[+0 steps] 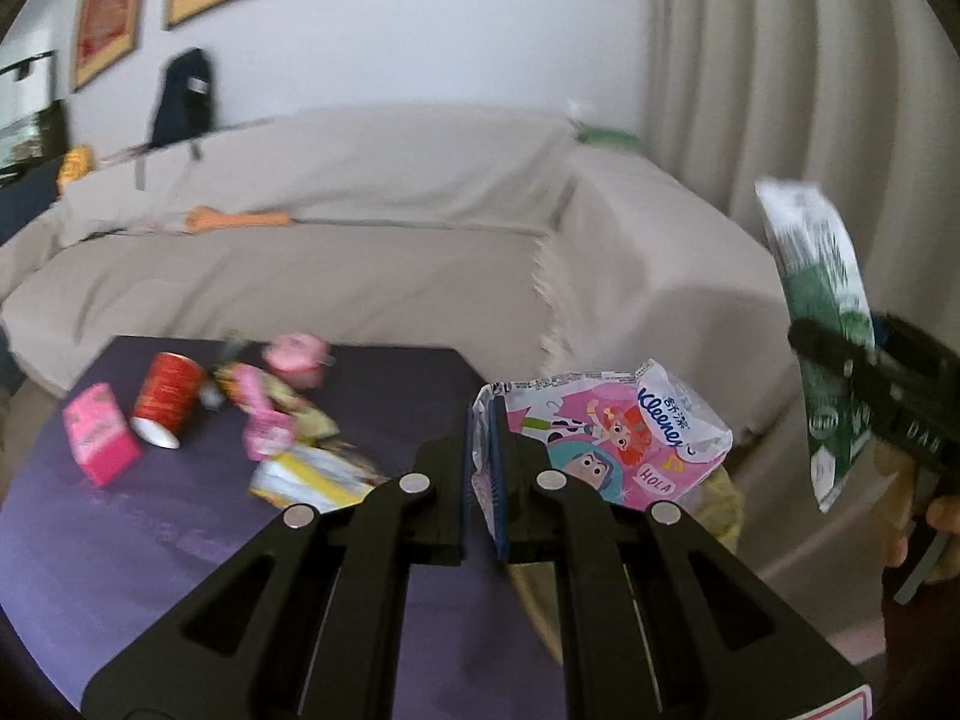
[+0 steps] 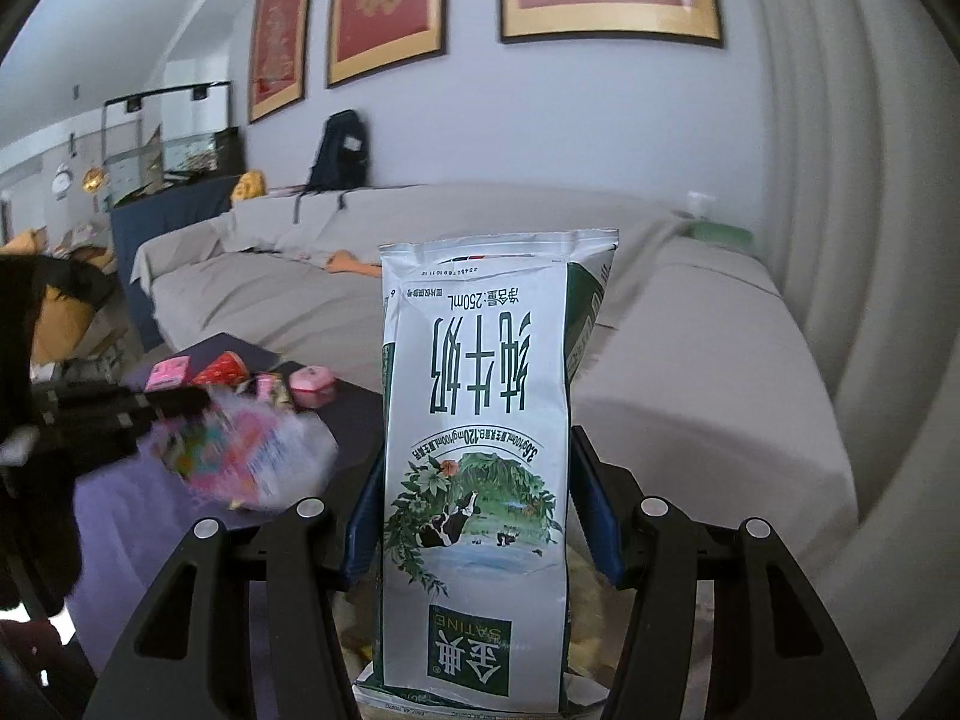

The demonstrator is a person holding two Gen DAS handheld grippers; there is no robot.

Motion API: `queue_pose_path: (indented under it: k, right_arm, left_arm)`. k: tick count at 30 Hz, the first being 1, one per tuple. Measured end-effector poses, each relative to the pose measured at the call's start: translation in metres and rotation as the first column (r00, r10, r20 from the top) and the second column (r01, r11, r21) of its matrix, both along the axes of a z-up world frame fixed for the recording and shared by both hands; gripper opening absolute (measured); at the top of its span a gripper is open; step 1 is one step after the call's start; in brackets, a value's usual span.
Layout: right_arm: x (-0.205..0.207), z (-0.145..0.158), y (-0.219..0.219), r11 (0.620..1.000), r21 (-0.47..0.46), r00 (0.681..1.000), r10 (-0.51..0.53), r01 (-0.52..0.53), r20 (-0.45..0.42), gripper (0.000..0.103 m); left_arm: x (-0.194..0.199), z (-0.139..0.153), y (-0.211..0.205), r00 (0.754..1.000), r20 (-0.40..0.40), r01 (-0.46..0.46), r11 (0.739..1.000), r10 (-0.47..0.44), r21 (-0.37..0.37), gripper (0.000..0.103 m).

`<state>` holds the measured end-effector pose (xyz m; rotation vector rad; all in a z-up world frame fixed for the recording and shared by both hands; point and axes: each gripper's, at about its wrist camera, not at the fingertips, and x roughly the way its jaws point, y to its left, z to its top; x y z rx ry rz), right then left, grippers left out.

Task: Collect trash
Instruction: 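Carry the tissue pack and milk pouch over the trash bag with both grippers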

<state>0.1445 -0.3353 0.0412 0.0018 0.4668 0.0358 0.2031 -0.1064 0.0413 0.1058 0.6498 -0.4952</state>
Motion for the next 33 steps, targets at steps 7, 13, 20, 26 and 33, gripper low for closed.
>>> queue_pose_path:
  k: [7,13,20,26,33]
  right_arm:
    - [0.003,-0.018,-0.047,0.995,0.04,0.996,-0.086,0.087,-0.019,0.053]
    - [0.014,-0.042,-0.065,0.99,0.09,0.992,-0.105,0.11,-0.065,0.053]
    - [0.031,-0.075,-0.058,0.988,0.13,0.989,-0.066,0.084,-0.131,0.053]
    - [0.051,-0.095,-0.032,0.989,0.146,0.984,-0.004,0.03,-0.178,0.053]
    - [0.082,-0.139,0.006,0.994,0.105,0.952,0.026,0.006,-0.304,0.053]
  left_arm:
    - [0.005,-0.061,-0.077,0.987,-0.112,0.124,0.989,-0.115,0.076,0.005]
    - [0.02,-0.108,-0.111,0.971,-0.195,0.161,0.98,-0.136,0.118,0.006]
    - [0.036,-0.119,-0.101,0.961,-0.239,0.154,0.987,-0.138,0.047,0.032]
    - [0.049,-0.108,-0.065,0.97,-0.238,0.05,0.999,-0.049,0.0,0.034]
    - [0.047,-0.105,-0.036,0.971,-0.237,0.005,1.0,-0.008,-0.014,0.041]
